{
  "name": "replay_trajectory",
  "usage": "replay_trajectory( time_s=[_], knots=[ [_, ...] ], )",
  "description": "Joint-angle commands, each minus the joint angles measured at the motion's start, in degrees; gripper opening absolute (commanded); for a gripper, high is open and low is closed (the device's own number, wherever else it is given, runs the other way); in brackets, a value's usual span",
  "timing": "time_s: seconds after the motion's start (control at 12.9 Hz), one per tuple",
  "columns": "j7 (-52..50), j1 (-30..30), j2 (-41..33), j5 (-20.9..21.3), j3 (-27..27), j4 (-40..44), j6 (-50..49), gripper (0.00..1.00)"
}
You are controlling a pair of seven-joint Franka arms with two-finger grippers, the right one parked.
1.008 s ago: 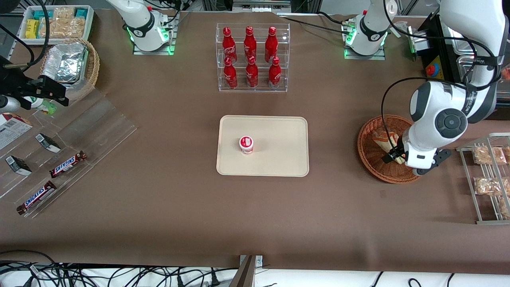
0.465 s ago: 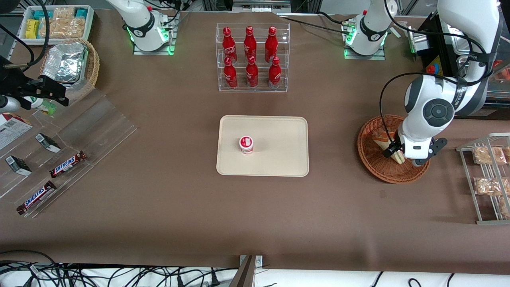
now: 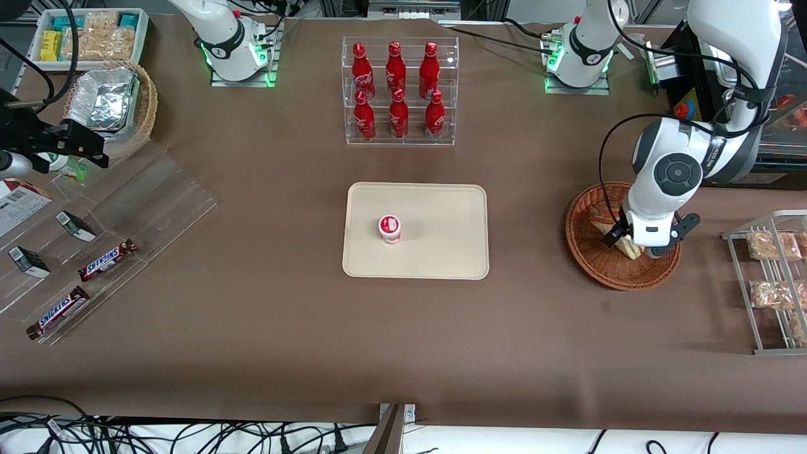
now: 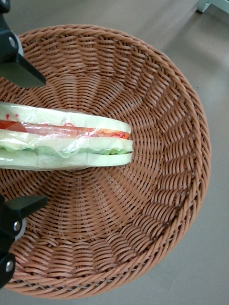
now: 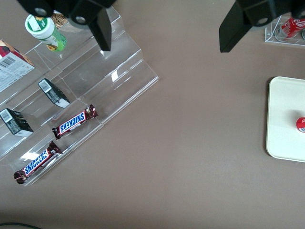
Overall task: Place sandwich from basket to tray
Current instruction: 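Close the left gripper on the sandwich and lift it from the basket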
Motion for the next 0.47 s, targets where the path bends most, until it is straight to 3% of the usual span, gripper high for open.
replay_trajectory(
  time_s=[0.0,0.39],
  knots=[
    [-1.9,0.2,-1.7,1.8,-0.2,-2.3,1.4,1.0],
    [-1.4,0.1,-1.5,1.8,-0.4,-2.7,1.2,0.99]
  ],
)
